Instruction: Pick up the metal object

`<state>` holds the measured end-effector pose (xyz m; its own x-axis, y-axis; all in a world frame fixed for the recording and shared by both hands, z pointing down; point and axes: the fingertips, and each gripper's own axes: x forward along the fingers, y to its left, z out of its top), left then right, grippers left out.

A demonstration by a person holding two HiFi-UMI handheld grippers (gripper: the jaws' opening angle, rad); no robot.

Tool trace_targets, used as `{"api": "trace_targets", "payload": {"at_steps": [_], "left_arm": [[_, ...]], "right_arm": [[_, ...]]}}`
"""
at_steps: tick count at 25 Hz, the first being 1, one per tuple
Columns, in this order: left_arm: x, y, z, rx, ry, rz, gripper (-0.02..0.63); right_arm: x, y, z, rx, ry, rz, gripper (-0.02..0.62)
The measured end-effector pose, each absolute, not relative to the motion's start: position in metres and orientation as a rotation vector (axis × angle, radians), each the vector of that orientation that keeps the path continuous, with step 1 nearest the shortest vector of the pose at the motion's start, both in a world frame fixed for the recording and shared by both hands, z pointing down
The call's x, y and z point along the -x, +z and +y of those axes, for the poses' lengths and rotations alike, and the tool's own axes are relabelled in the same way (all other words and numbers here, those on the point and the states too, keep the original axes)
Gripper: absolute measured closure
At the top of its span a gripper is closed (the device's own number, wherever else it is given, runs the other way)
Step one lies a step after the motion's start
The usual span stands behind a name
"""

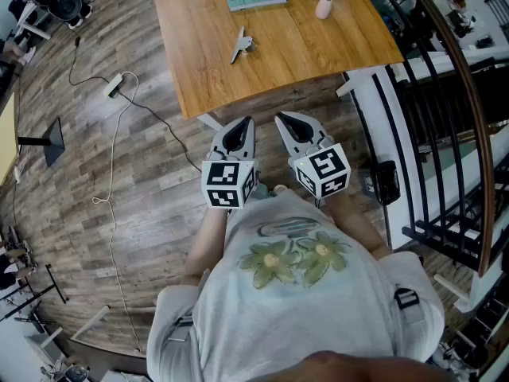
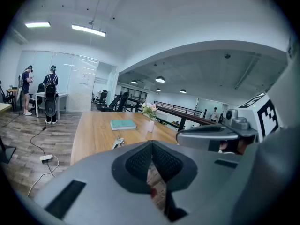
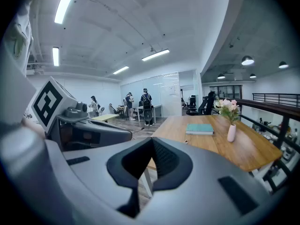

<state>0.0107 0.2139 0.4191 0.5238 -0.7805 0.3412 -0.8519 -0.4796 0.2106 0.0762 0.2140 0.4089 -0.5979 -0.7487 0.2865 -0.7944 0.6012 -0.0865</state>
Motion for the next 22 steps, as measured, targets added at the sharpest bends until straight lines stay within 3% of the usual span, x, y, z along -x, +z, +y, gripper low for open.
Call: {"api": "trace_targets", "payload": {"at_steps": [22], "left_arm": [[0.054,0.438,0.159,-2.407,0.320,-1.275,0.591]], "right_arm": [[-0.033,0.411,0.155,-1.347,0.268,-2.588,0.588]]}}
